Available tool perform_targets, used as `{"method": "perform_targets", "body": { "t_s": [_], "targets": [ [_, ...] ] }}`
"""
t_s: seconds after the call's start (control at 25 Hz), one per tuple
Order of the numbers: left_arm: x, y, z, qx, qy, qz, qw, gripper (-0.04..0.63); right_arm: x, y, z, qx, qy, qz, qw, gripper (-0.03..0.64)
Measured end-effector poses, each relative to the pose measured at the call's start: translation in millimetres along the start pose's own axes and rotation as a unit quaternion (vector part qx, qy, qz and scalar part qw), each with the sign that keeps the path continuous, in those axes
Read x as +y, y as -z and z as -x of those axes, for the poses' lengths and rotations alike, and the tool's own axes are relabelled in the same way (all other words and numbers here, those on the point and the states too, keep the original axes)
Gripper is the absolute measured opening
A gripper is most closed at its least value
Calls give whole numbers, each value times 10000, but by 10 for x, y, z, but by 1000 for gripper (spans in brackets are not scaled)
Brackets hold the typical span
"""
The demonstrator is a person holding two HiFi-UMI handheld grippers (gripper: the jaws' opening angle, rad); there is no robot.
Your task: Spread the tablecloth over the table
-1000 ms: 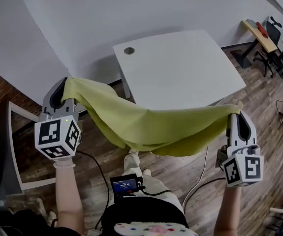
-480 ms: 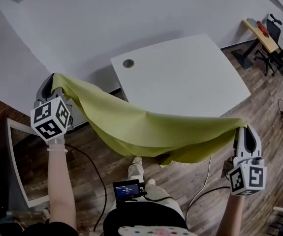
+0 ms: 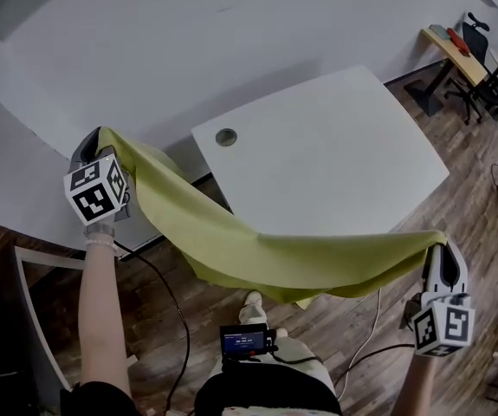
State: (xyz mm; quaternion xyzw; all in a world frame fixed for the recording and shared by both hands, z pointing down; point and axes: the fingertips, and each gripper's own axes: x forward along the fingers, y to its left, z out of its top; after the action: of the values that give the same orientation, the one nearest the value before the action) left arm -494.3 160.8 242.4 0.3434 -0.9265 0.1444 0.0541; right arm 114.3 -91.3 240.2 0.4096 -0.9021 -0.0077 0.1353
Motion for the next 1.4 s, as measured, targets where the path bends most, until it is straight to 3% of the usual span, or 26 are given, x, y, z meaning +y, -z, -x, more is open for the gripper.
{"method": "perform_targets", "body": {
  "t_s": [0.4, 0.6, 1.04, 1.4],
  "targets": [
    [-77, 6, -1097, 280, 177, -343, 9989, 12, -167, 222, -263, 510, 508, 240, 9971, 34],
    [-166, -100, -1491, 314, 189, -407, 9985, 12, -246, 352, -316, 711, 685, 101, 9951, 34],
    [-695, -510, -2216, 161, 500, -916, 9944, 12, -509, 578, -343, 1040, 1163, -75, 9877, 34],
    [-1172, -867, -2557, 45, 684, -1081, 9918, 12, -891, 700, -229, 1067, 1664, -289, 9798, 34]
  ]
}}
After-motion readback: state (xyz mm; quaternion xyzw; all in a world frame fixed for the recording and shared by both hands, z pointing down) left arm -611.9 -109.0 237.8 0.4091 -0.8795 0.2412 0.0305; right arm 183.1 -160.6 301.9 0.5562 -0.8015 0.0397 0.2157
